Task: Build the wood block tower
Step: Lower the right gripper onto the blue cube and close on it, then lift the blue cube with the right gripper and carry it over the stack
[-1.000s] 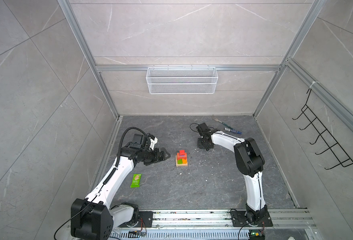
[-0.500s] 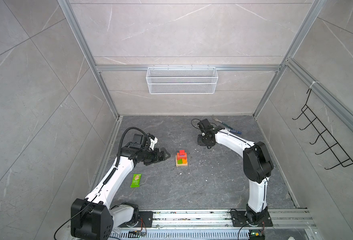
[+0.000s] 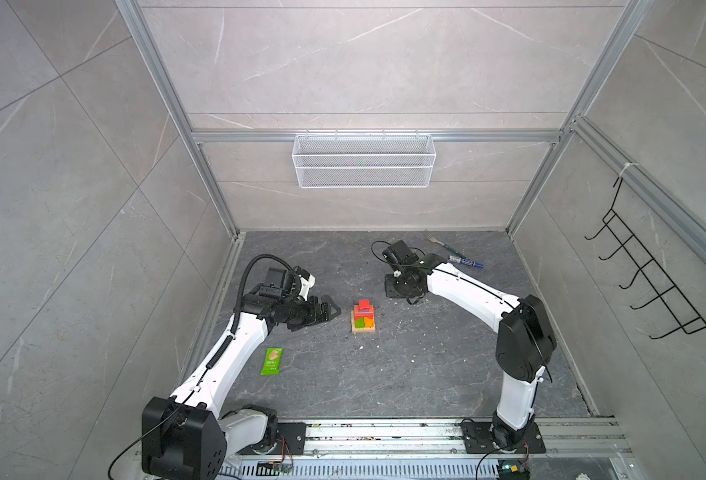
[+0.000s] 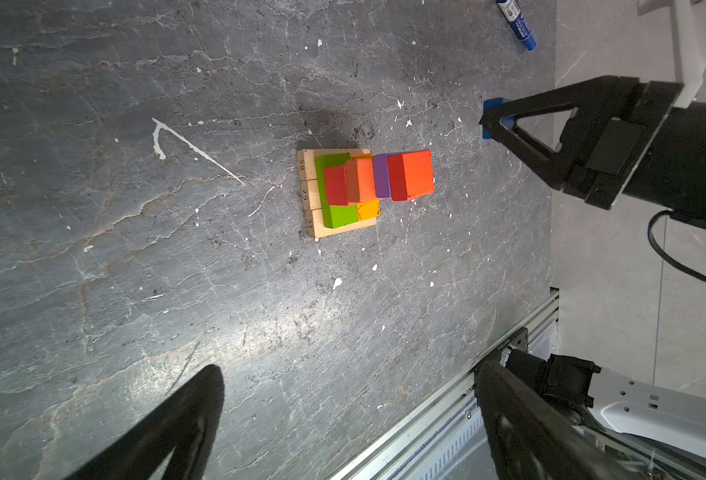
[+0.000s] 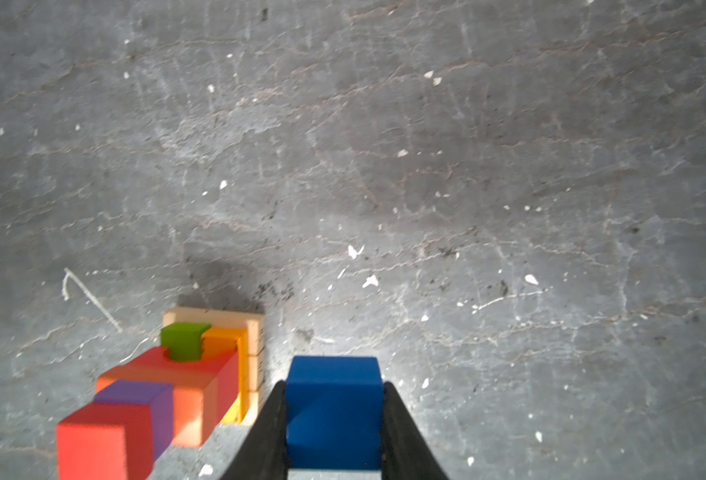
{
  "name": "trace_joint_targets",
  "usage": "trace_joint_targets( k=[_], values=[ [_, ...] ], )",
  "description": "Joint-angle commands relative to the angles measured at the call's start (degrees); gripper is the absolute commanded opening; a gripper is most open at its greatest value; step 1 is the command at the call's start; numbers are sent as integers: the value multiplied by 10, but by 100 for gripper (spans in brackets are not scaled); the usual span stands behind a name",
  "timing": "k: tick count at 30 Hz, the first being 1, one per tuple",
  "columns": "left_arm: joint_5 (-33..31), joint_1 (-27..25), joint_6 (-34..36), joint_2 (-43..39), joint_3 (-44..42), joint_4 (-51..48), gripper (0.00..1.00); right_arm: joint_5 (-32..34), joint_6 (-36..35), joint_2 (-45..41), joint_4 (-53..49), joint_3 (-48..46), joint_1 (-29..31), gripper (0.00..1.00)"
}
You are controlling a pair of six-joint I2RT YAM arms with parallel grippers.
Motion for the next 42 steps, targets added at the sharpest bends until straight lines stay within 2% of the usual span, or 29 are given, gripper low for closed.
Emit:
trace_joint_targets(
  k=[1, 22, 42],
  values=[
    [10, 3, 5, 0, 2, 9, 98, 3, 16, -24, -30, 26, 17, 2],
    [10, 3, 5, -5, 0, 8, 98, 19, 48, 21, -61, 106, 107, 2],
    [10, 3, 5, -6, 0, 8, 98, 39, 57, 79, -69, 143, 127, 2]
  ],
)
